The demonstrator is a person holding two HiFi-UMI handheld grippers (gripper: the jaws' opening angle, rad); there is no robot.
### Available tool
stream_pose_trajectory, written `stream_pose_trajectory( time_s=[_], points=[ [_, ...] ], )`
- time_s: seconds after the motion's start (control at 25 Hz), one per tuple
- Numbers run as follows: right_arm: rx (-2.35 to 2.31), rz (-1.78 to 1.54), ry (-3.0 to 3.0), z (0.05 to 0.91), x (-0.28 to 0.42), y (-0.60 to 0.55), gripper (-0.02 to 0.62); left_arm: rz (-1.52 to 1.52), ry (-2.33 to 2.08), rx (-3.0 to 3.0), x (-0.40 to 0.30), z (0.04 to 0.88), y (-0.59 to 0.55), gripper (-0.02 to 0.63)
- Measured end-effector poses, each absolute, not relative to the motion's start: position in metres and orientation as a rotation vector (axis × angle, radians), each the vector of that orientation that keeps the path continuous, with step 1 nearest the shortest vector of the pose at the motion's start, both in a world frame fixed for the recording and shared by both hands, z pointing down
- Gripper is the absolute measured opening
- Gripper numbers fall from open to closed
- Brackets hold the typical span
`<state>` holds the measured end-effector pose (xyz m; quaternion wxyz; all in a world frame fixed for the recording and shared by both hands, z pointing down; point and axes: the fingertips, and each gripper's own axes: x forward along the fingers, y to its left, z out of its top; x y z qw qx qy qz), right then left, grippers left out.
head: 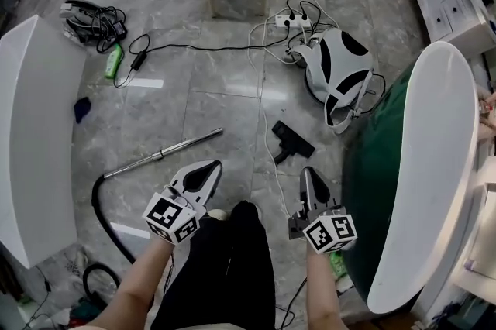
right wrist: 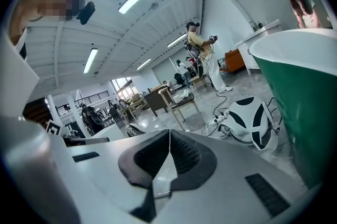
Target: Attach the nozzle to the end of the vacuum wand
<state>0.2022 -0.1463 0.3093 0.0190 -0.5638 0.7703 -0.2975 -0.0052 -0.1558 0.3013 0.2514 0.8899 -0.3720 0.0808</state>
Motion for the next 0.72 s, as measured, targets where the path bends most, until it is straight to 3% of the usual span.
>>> stream_pose_trajectory(
  time_s=[0.72],
  points=[
    [-1.71,-0.855,2.572,0.595,0.217,-0.184,0.017,0.17,-1.022,2.392,-0.004,0.592,-0.199,0.008]
  ],
)
